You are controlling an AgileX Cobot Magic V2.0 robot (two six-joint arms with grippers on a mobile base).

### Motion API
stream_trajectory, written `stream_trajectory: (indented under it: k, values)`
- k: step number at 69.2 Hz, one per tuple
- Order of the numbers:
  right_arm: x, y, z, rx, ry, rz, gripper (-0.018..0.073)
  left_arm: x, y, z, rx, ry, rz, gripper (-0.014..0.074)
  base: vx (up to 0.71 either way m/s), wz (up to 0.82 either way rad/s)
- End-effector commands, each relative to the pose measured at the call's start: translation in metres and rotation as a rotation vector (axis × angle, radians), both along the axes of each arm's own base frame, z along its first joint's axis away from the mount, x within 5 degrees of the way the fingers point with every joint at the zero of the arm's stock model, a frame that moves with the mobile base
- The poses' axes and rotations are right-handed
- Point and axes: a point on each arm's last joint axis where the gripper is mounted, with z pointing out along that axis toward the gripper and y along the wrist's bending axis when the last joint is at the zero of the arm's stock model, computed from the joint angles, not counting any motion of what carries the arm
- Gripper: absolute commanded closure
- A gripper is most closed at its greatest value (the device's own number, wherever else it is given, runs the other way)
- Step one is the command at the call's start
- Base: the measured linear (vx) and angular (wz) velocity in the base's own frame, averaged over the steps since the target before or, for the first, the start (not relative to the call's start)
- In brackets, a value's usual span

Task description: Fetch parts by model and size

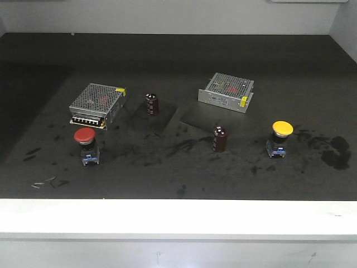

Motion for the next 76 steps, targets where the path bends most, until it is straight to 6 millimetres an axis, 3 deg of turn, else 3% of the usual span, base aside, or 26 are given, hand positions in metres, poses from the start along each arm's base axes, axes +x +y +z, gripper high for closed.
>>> stream_trajectory:
  k: [1,76]
  values:
    - [-0.0001,0.0005,0.0049,-0.019,-0.081,0.005,0.0568,-0.0001,0.0002,0.0094,-0.012,-0.090,0.005,0.0603,0.00,0.00]
    - [-0.0001,0.0005,0.0050,-0.020,-0.081,0.005,0.0568,-0.0001,0.0002,0.0094,-0.012,-0.090,0.005,0.0603,0.00,0.00]
